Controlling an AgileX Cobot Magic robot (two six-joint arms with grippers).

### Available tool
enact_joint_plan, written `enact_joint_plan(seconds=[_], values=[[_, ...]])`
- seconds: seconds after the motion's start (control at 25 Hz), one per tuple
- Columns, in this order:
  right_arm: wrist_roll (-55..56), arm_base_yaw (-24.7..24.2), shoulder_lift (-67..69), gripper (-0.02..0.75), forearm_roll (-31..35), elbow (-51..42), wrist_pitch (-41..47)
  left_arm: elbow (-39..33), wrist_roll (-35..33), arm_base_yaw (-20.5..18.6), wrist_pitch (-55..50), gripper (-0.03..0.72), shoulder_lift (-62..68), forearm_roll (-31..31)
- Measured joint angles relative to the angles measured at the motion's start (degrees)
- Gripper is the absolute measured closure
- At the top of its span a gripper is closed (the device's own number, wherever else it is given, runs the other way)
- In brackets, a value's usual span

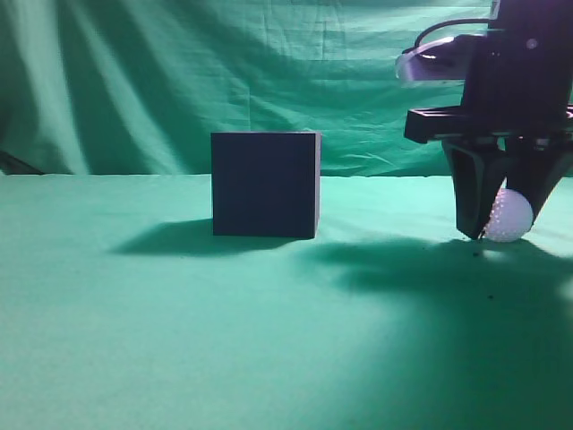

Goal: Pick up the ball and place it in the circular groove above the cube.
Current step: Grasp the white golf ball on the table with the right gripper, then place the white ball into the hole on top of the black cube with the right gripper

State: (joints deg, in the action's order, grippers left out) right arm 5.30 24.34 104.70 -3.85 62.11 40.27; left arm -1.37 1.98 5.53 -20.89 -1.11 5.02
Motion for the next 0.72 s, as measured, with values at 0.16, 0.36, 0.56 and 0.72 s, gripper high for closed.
enact_joint_plan(seconds=[0.16,0.36,0.56,0.72], values=[[0.4,0.0,-0.2,0.426,0.0,1.1,1.7,0.0,0.0,0.0,0.0,0.688,0.0,0.0],[-1.0,1.5,-3.2,0.426,0.0,9.7,8.2,0.0,0.0,0.0,0.0,0.688,0.0,0.0],[-3.7,6.3,-5.4,0.426,3.6,19.6,10.2,0.0,0.0,0.0,0.0,0.688,0.0,0.0],[-4.8,11.0,-4.7,0.426,6.1,21.8,7.1,0.0,0.0,0.0,0.0,0.688,0.0,0.0]])
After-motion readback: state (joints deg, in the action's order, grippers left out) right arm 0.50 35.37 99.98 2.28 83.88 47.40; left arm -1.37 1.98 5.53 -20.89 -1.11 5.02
